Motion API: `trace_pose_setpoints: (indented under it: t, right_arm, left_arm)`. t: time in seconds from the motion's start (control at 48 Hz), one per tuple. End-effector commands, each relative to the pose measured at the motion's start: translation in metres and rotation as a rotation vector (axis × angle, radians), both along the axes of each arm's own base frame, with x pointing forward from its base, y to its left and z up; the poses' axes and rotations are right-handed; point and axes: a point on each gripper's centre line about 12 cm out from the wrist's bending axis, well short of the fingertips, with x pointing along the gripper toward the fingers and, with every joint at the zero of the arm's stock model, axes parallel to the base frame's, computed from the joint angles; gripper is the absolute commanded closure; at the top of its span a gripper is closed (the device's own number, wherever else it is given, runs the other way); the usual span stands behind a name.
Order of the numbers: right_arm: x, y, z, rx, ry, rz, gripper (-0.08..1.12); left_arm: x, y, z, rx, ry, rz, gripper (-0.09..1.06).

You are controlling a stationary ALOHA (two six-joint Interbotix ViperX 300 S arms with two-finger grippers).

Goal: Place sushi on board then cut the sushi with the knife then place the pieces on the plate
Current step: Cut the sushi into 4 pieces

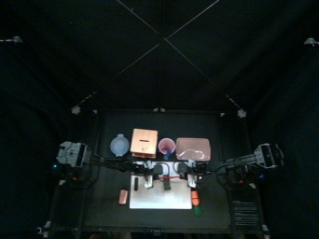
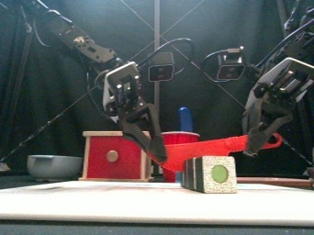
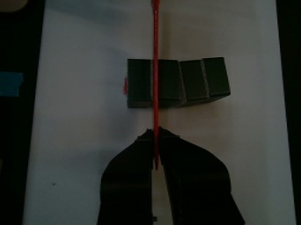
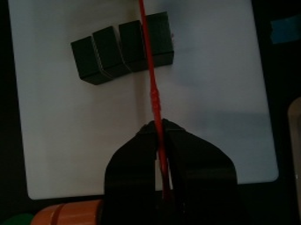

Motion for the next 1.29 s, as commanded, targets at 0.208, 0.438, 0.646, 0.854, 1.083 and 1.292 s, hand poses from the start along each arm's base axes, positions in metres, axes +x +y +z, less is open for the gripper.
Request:
trace_pose_setpoints:
  t: [0.208, 0.438, 0.646, 0.854, 1.083, 1.292]
  right_arm:
    - [0.002, -0.002, -0.007, 0.008, -0.010, -0.022, 0.67]
    - [0.002, -0.006, -0.011, 0.006, 0.004, -0.035, 0.67]
    - [0.004, -0.023, -0.008, -0.012, -0.006, -0.069, 0.67]
    - [0.007, -0.027, -0.004, -0.024, -0.012, -0.070, 0.67]
    - [0.012, -0.025, 0.006, -0.001, -0.015, -0.082, 0.67]
    - [0.016, -0.012, 0.025, 0.013, -0.049, -0.051, 0.67]
  left_arm:
    - [0.007, -0.001, 0.003, 0.009, -0.021, -0.010, 0.53]
    - [0.008, 0.011, 0.001, 0.032, -0.015, -0.002, 0.53]
    - [0.009, 0.026, 0.002, 0.068, -0.021, -0.001, 0.53]
    - [0.009, 0.033, 0.005, 0.085, -0.026, -0.001, 0.53]
    - [0.011, 0.033, 0.017, 0.082, -0.045, 0.001, 0.53]
    - [0.007, 0.031, 0.038, 0.078, -0.041, -0.007, 0.53]
